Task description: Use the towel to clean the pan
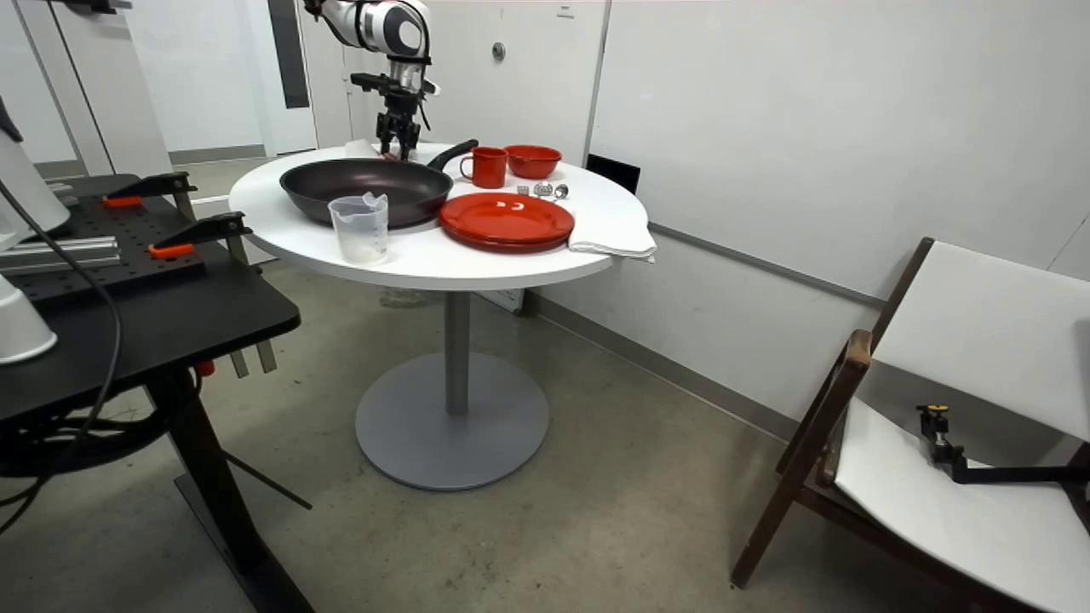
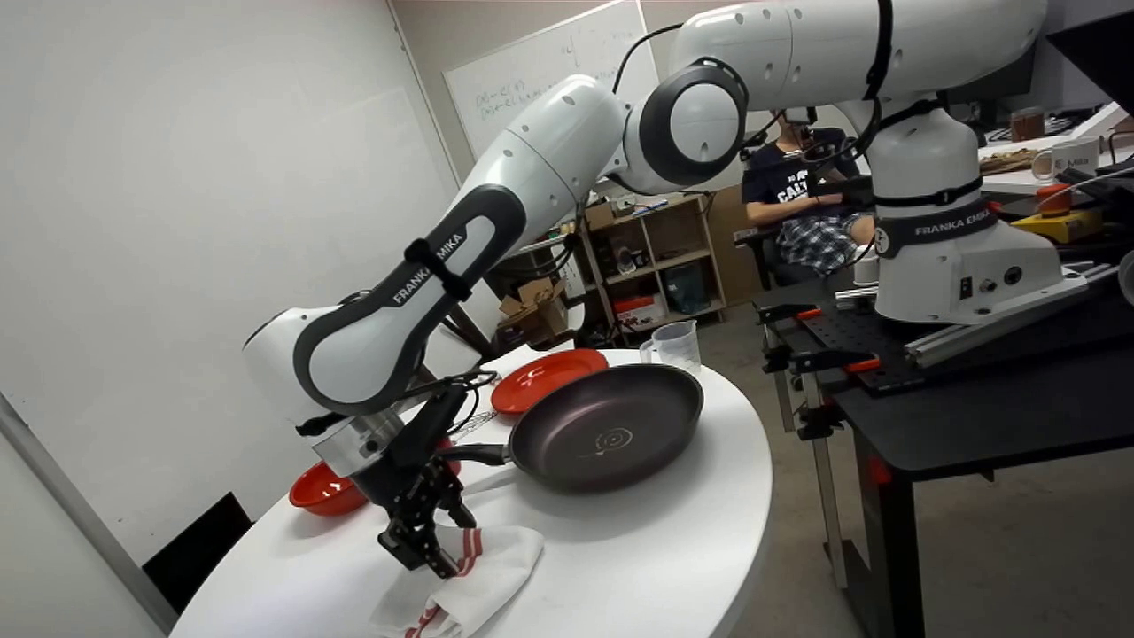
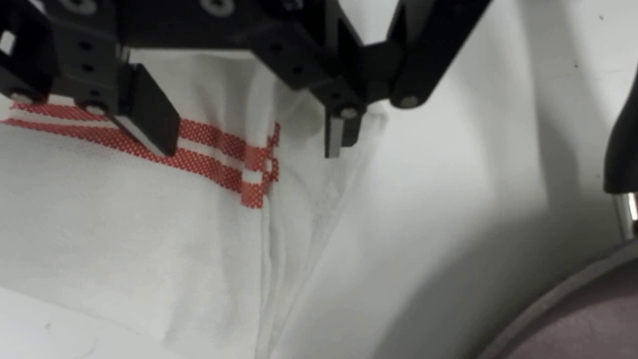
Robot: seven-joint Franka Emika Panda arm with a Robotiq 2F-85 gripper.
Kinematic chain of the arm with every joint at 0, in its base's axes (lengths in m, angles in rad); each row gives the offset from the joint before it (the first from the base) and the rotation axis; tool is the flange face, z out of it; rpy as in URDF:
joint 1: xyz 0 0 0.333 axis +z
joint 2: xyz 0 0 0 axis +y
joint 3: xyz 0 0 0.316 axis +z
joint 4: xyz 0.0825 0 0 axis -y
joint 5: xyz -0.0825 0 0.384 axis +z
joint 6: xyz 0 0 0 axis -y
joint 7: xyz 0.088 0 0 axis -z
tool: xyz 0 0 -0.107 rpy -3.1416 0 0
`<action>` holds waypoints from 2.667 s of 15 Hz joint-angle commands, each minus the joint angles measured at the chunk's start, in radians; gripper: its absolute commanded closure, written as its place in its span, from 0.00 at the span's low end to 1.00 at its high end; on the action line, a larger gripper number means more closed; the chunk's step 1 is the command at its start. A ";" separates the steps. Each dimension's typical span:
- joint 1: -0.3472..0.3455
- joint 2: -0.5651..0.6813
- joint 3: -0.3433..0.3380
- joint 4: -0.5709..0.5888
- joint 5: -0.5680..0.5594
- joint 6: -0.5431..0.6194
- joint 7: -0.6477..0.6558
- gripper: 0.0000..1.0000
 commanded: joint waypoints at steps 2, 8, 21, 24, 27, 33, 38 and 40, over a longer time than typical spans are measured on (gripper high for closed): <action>0.010 -0.061 0.003 0.008 -0.005 -0.038 -0.016 0.00; 0.009 -0.250 -0.008 -0.092 -0.016 -0.123 -0.006 0.00; -0.100 -0.728 -0.043 -0.513 0.014 -0.068 0.059 0.00; -0.132 -0.832 -0.048 -0.630 0.020 -0.036 0.091 0.00; -0.155 -0.935 -0.056 -0.747 0.028 -0.006 0.105 0.00; -0.175 -0.981 -0.053 -0.785 0.013 -0.025 0.086 0.00; -0.178 -1.010 -0.052 -0.834 0.014 -0.009 0.087 0.00; -0.178 -1.010 -0.052 -0.836 0.015 -0.007 0.087 0.00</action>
